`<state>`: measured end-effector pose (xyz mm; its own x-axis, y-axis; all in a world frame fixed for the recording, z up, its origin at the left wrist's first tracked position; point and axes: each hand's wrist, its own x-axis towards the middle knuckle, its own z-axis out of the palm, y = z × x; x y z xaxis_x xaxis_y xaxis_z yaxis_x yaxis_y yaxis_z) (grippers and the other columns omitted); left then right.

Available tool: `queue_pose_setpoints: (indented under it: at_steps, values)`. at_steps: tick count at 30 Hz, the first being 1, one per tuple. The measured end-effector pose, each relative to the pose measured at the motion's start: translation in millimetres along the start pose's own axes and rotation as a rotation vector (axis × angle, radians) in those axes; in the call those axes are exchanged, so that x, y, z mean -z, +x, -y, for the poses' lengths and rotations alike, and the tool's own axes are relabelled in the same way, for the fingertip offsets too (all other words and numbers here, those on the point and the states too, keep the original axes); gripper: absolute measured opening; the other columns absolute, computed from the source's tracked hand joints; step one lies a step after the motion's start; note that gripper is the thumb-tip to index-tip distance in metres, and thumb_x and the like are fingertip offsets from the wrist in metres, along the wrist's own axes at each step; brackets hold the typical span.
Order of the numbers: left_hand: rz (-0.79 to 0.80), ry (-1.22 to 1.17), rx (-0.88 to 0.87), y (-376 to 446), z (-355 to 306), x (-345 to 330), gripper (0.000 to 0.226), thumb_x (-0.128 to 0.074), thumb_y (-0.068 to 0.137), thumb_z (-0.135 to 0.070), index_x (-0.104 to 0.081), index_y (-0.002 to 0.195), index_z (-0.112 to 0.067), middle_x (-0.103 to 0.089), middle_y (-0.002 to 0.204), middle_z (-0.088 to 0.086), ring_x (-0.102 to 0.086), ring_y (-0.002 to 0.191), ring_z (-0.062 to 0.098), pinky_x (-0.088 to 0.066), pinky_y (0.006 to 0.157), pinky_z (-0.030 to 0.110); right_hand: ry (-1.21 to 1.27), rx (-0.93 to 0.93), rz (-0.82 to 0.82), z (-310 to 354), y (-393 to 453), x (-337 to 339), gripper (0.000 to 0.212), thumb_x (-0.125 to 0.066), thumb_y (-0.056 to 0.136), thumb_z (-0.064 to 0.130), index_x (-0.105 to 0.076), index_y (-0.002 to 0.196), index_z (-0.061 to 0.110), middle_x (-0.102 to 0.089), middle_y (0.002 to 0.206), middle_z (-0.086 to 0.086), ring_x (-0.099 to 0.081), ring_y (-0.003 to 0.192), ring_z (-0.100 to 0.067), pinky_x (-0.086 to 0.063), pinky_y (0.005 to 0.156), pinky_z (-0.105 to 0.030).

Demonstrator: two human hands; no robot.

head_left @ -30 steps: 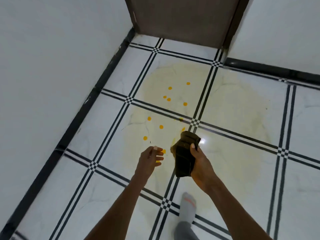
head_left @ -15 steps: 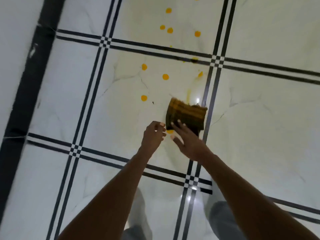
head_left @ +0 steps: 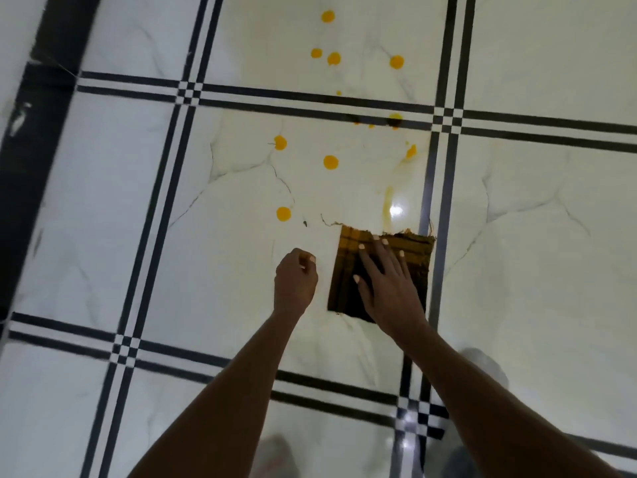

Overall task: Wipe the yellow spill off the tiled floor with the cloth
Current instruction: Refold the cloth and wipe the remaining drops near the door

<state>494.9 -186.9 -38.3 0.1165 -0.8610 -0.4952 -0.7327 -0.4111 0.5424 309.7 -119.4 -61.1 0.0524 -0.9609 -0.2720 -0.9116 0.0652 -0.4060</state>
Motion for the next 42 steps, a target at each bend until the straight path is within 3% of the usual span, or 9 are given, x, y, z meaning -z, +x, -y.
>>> queue_pose_setpoints:
  at_steps: [7,12,20,23,28,31,34,39,42]
  values:
    - [-0.283,0.135,-0.378,42.2,5.9,-37.9,0.006,-0.053,0.102,-0.020,-0.059,0.102,-0.020,-0.064,0.095,-0.006,-0.064,0.083,0.016,-0.054,0.067,0.031,-0.138,0.077,-0.138,-17.0,26.7,-47.4,0.063,-0.036,0.108,0.051,-0.028,0.165,0.024,-0.012,0.176,-0.006,-0.006,0.164,-0.026,-0.011,0.129,-0.062]
    - [-0.472,0.190,-0.421,54.1,12.9,-59.7,0.006,-0.053,0.102,-0.021,-0.057,0.098,-0.021,-0.060,0.090,-0.006,-0.059,0.072,0.017,-0.050,0.052,0.035,-0.179,0.090,-0.225,-25.5,40.8,-51.4,0.066,-0.037,0.106,0.053,-0.024,0.165,0.026,-0.012,0.176,-0.002,-0.006,0.164,-0.023,-0.010,0.127,-0.066]
    - [-0.234,0.109,-0.446,52.2,14.6,-30.3,0.005,-0.050,0.101,-0.018,-0.055,0.101,-0.018,-0.060,0.096,-0.004,-0.059,0.081,0.018,-0.043,0.066,0.027,-0.232,-0.020,-0.176,-34.7,122.4,-11.8,0.066,-0.022,0.108,0.058,-0.018,0.167,0.027,-0.004,0.177,-0.002,0.002,0.164,-0.024,-0.001,0.122,-0.074]
    - [-0.261,0.202,-0.509,70.8,22.3,-17.4,0.010,-0.048,0.102,-0.020,-0.057,0.104,-0.015,-0.063,0.099,0.003,-0.063,0.082,0.025,-0.047,0.068,0.032,-0.236,-0.020,-0.228,-16.4,145.3,-16.6,0.066,-0.021,0.109,0.058,-0.019,0.167,0.027,-0.007,0.177,-0.006,-0.001,0.164,-0.028,0.001,0.123,-0.073]
    - [-0.289,0.314,-0.589,98.7,27.0,3.9,0.011,-0.046,0.103,-0.023,-0.055,0.104,-0.016,-0.064,0.101,0.004,-0.065,0.081,0.030,-0.053,0.065,0.039,-0.254,0.233,-0.134,6.9,88.0,-47.9,0.064,-0.020,0.109,0.057,-0.015,0.167,0.030,-0.001,0.177,-0.005,0.002,0.164,-0.027,-0.007,0.124,-0.070]
    - [-0.321,0.293,-0.584,90.5,36.4,15.2,0.011,-0.049,0.102,-0.020,-0.058,0.106,-0.016,-0.065,0.104,0.002,-0.066,0.084,0.028,-0.055,0.064,0.040,-0.308,0.423,0.006,-19.9,34.3,-46.5,0.064,-0.023,0.110,0.057,-0.011,0.167,0.031,0.003,0.177,-0.001,0.006,0.164,-0.025,-0.004,0.126,-0.069]
    - [-0.402,0.294,-0.522,91.9,51.6,22.7,0.013,-0.051,0.098,-0.017,-0.060,0.106,-0.013,-0.061,0.104,0.005,-0.062,0.092,0.030,-0.055,0.062,0.044,-0.391,0.506,0.025,-63.1,47.7,-15.8,0.063,-0.025,0.109,0.056,-0.014,0.167,0.033,-0.002,0.177,0.001,0.002,0.164,-0.023,0.000,0.127,-0.067]
    - [-0.546,0.347,-0.487,128.7,80.0,39.2,0.028,-0.053,0.097,-0.010,-0.057,0.125,-0.003,-0.057,0.127,0.017,-0.052,0.114,0.036,-0.049,0.095,0.051,-0.269,0.025,-0.241,-51.6,164.3,8.1,0.063,-0.020,0.109,0.056,-0.022,0.166,0.029,-0.015,0.176,-0.004,-0.005,0.164,-0.025,-0.001,0.126,-0.068]
    - [-0.584,0.362,-0.465,141.2,93.1,41.5,0.042,-0.047,0.105,-0.019,-0.051,0.144,-0.003,-0.051,0.150,0.019,-0.044,0.141,0.039,-0.036,0.119,0.049,-0.243,-0.017,-0.267,-5.7,189.9,-7.5,0.065,-0.022,0.109,0.055,-0.026,0.165,0.022,-0.016,0.175,-0.012,-0.009,0.163,-0.032,-0.001,0.125,-0.070]
